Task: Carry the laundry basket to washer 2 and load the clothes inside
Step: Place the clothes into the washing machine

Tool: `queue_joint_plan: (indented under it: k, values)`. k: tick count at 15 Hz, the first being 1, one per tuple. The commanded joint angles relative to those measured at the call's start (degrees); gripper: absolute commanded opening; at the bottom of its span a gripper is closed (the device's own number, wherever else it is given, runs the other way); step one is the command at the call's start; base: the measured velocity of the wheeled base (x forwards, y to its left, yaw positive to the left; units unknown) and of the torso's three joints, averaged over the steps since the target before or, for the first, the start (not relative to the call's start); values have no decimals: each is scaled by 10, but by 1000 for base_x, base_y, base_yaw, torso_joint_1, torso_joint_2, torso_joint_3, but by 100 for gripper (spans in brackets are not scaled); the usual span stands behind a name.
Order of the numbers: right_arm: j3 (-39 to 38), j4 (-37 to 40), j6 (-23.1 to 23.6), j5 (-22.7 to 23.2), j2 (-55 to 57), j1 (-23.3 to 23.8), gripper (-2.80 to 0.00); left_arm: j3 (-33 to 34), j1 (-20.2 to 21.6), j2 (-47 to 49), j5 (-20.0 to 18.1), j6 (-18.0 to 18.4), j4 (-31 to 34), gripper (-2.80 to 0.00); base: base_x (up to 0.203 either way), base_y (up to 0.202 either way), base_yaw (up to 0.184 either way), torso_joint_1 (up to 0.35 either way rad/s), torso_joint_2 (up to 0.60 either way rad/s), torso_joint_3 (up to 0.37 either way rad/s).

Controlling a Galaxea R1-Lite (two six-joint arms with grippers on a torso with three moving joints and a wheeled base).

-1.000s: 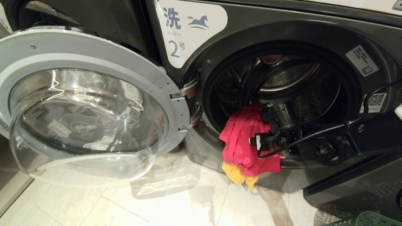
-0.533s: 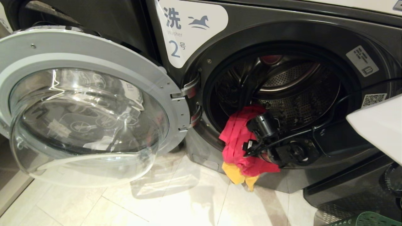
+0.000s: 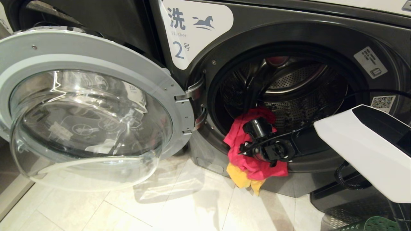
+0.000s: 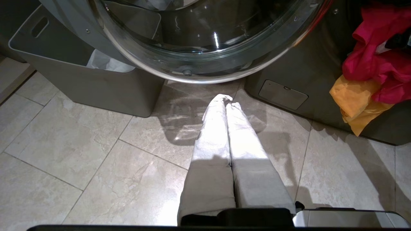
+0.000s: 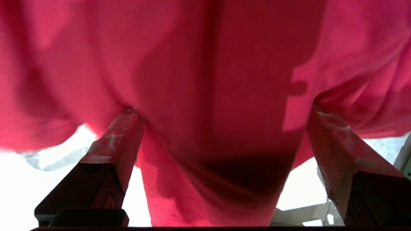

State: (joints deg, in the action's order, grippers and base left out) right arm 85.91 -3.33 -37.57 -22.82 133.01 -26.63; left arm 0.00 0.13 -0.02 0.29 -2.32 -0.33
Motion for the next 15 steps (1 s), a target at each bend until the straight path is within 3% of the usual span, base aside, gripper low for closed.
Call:
queue_joint_plan:
  k: [1,7,8,9,15]
  values:
    - [13,1,-3,0,32,5,0,0,0,0,0,0,0,-280,0,0,0,0,0,0]
    - [42,1,-4,44,50,38,0,0,0,0,0,0,0,-280,0,0,0,0,0,0]
    - [45,1,-4,47,51,40,-189,0,0,0,0,0,0,-280,0,0,0,0,0,0]
    - [45,1,-3,48,51,40,-280,0,0,0,0,0,0,-280,0,0,0,0,0,0]
    - [46,0,-3,47,38,42,-280,0,0,0,1,0,0,-280,0,0,0,0,0,0]
